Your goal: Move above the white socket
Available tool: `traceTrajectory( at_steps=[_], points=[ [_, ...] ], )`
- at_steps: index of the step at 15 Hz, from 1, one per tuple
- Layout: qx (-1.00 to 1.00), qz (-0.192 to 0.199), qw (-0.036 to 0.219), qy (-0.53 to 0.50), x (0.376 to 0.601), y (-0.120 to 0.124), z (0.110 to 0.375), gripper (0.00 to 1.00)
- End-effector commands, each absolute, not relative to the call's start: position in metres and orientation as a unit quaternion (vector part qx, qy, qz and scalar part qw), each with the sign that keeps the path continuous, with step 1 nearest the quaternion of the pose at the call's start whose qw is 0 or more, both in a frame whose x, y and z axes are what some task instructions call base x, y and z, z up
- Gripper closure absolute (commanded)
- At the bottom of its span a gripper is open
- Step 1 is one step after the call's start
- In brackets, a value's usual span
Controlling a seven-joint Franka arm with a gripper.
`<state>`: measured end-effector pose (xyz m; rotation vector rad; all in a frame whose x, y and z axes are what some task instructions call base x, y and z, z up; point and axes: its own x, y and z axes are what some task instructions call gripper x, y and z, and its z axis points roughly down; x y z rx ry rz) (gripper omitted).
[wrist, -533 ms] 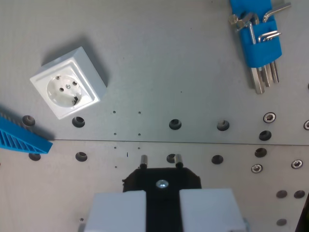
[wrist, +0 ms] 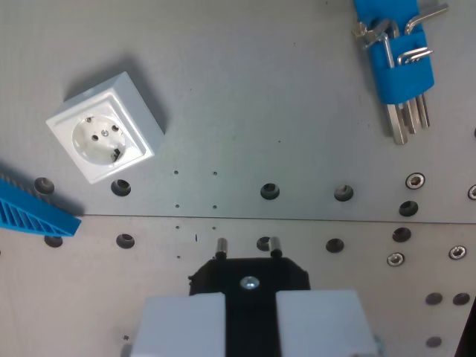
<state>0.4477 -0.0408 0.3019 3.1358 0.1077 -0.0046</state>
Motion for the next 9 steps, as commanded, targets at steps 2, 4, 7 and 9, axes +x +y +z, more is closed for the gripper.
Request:
traceTrajectory(
  at_steps=[2,4,7,9],
  points=[
    [0.999,0.0,0.002,0.044,0.447,-0.039,0.3,1.0],
    [0.999,0.002,0.001,0.05,0.446,-0.038,0.297,1.0],
    [0.998,0.008,0.002,0.059,0.445,-0.036,0.293,1.0],
    [0.998,0.015,0.002,0.067,0.444,-0.034,0.289,1.0]
  ],
)
